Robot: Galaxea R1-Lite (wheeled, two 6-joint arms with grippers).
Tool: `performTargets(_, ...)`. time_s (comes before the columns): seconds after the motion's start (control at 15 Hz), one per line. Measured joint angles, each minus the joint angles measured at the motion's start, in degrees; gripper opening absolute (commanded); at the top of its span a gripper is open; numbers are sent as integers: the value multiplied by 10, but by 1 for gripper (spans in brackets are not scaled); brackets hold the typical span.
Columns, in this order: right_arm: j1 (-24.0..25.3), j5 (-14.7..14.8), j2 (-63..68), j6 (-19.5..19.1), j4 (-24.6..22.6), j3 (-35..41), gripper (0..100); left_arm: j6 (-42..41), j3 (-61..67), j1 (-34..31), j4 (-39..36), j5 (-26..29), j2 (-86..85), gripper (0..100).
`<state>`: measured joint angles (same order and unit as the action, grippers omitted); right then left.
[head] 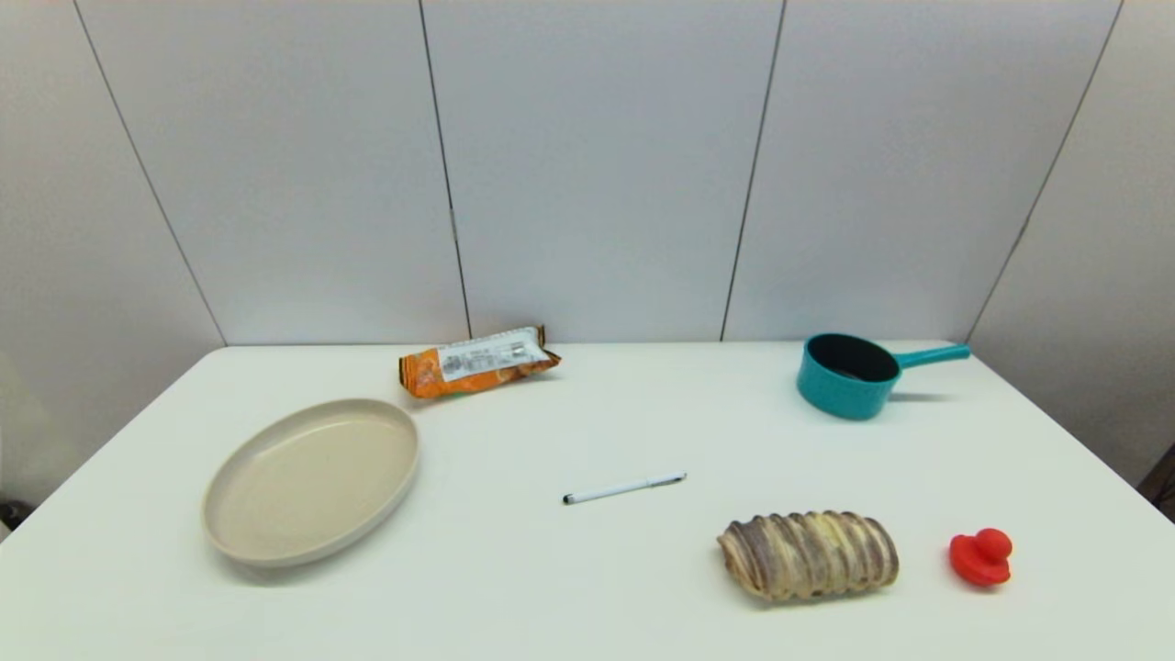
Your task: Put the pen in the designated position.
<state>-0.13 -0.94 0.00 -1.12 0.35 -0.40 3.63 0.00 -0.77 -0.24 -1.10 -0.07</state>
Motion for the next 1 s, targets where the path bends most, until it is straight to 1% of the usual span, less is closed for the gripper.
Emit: performTargets(1.0,0,0,0,0,0,0,100,0,0,0,0,0,0,100)
